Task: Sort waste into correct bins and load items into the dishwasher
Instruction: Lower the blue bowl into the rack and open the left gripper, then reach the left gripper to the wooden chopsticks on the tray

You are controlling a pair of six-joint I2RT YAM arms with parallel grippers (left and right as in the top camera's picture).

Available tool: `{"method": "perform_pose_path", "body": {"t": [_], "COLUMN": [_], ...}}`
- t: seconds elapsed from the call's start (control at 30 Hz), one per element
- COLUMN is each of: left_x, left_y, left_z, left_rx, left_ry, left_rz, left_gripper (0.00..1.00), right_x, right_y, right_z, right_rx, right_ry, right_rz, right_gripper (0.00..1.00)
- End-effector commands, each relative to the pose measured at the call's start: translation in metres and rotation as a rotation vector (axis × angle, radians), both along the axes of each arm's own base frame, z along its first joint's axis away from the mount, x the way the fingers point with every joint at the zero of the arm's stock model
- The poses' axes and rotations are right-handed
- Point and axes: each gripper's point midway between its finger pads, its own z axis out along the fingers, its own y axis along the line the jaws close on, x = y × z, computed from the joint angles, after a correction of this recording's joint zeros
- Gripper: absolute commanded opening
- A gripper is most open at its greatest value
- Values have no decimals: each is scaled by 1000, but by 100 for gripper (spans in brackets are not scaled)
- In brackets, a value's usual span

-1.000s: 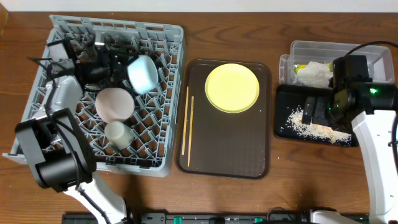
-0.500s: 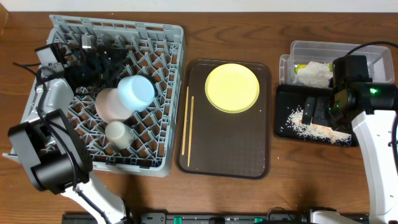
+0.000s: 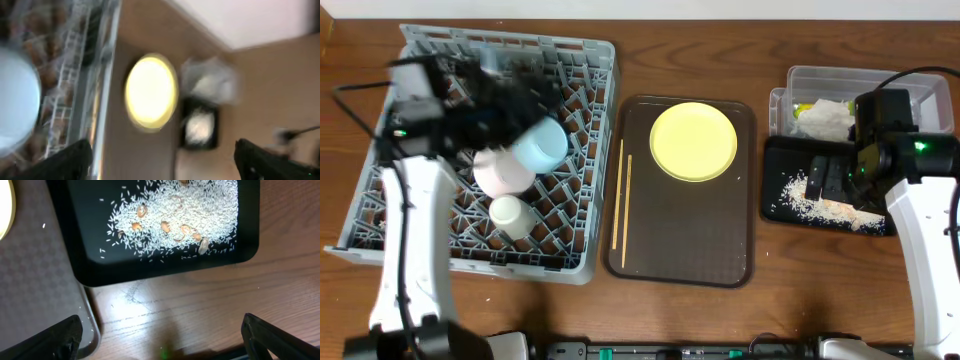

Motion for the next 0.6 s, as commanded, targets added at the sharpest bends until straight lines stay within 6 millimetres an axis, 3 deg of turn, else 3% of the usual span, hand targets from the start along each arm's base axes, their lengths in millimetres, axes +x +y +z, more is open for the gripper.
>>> {"method": "perform_pose_path", "body": {"t": [0.0,0.2,0.4,0.57], "left_x": [-22,-67,-87,-93], "left_y": [-2,-66,-92,-121], "left_z": [-43,-72,-93,-112], "left_rx": [338,462,658,691], "left_ry": [110,199,212,227], "left_rz": [2,-188,-168,-192], "left_gripper": [91,92,97,98], "right_x": [0,0,-1,-1], "right_y": [-4,-4,-3,-3], "right_z": [1,1,1,1], "right_rx": [1,1,1,1], "right_ry": [-6,-6,-5,-5], "right_rz": [-24,-24,-24,-24], "right_gripper": [99,99,99,99]}}
